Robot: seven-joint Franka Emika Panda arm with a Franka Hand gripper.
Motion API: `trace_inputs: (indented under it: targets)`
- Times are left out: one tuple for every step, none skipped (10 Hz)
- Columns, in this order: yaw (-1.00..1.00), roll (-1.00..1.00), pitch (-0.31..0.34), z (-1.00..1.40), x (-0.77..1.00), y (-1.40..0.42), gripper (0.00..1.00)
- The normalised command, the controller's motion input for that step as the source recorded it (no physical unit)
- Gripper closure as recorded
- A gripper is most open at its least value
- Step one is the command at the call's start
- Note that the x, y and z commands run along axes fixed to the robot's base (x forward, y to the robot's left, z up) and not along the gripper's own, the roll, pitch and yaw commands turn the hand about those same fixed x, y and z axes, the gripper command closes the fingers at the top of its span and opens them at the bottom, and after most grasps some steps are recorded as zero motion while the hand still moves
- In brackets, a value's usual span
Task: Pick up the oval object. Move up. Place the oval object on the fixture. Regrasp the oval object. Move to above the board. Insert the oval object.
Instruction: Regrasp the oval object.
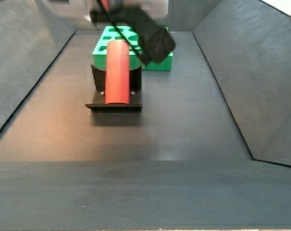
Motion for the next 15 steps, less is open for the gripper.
trace_inputs:
  targets:
    - [0.01, 0.04, 0.098, 0.2, -0.02, 0.01, 0.0]
    - [0.01, -0.02, 0.013, 0.0, -1.0, 0.0, 0.0]
    - [-0.02, -0.03, -0.013, -0.02, -1.0, 0.0, 0.0]
    - [-0.04, -0.02, -0.031, 0.01, -1.0, 0.0, 0.0]
    - [-0.04, 0.01, -0.046, 0.01, -1.0, 0.0, 0.0]
    - [-0.03, 0.04, -0.054, 0.01, -1.0, 0.0, 0.0]
    - [-0.02, 0.06, -0.063, 0.02, -1.0, 0.0, 0.0]
    - [-0.02, 0.07, -0.07, 0.02, -1.0, 0.0, 0.0]
    - [0.0, 0.09, -0.091, 0.02, -0.8, -0.01, 0.0]
    - [0.0, 0.1, -0.102, 0.01, -0.65, -0.01, 0.0]
    - [0.01, 0.1, -0.109, 0.01, -0.51, -0.01, 0.0]
    - [-1.0, 0.85, 0.002, -1.0, -0.29, -0.43, 0.0]
    - [-1.0, 0.85, -0.01, -1.0, -0.13, -0.45, 0.0]
    - [-1.0, 0.84, -0.026, -0.91, -0.03, -0.4, 0.0]
    - [-1.0, 0.82, -0.06, -0.64, 0.0, -0.16, 0.0]
